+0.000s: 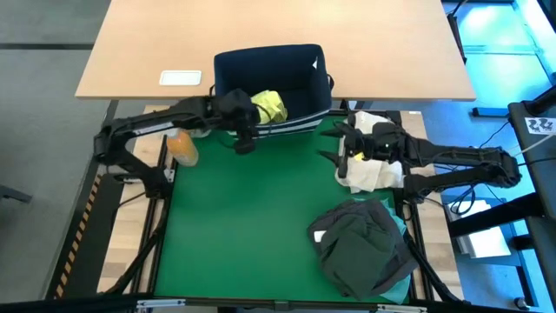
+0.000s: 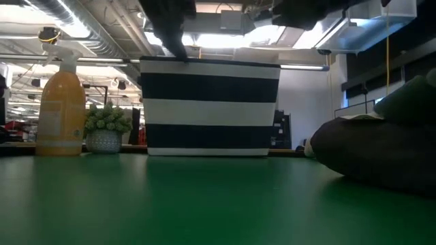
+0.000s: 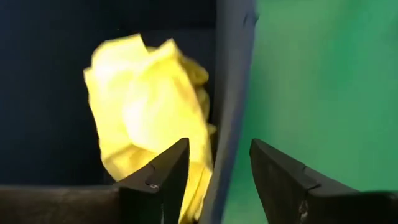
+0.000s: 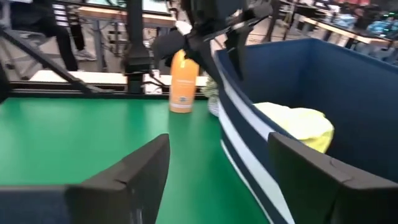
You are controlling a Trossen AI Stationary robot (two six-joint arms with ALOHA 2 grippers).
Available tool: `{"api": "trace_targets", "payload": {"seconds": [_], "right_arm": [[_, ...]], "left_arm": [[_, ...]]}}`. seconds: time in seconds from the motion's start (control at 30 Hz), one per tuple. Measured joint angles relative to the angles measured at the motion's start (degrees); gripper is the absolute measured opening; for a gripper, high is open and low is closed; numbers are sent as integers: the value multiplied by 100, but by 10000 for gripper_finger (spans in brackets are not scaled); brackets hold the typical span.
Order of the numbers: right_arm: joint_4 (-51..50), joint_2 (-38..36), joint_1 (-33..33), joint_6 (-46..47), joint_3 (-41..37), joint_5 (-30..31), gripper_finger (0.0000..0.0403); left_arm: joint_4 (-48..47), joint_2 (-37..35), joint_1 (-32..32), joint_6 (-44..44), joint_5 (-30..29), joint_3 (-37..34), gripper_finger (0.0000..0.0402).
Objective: Fold laundry
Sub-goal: Fold the yellow shirt on the table
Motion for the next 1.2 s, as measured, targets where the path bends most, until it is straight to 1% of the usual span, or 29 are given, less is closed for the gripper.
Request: {"api": "trace_targets", "payload": {"seconds": [0.07,0.27,0.37,0.47,0.53,0.63,0.67,0.77,0.83,0.9,1.03,1.2], "right_arm": [[0,3,-134,-14,0,-1,275],[195,155,-478,-59,0,-9,270],[381,293,-636,-61,0,-207,265],[586,470,-793,-63,0,-418,258],[671,588,-894,-61,10,-475,254],[604,817,-1038,-34,212,-477,249],[543,895,-1075,-30,295,-478,247],[386,1156,-1139,-25,582,-498,246],[97,1362,-1138,-50,835,-499,248],[-261,1598,-1123,-160,1113,-501,254],[-843,2166,-1123,-287,1574,-502,273],[-889,2866,-1123,-317,1867,-501,305]], "left_arm": [[-243,186,73,43,-33,119,165],[-449,454,252,164,-291,134,165],[-481,462,225,282,-314,130,157],[-473,462,11,457,-328,81,124],[-467,462,-168,588,-335,14,89],[-429,462,-427,801,-355,-165,25],[-429,462,-504,834,-353,-234,13],[-417,456,-718,848,-352,-435,8],[-426,456,-856,849,-370,-569,5],[-431,456,-1009,841,-554,-693,5],[-236,456,-1298,788,-933,-930,3],[37,458,-1525,701,-1066,-1175,2]]}}
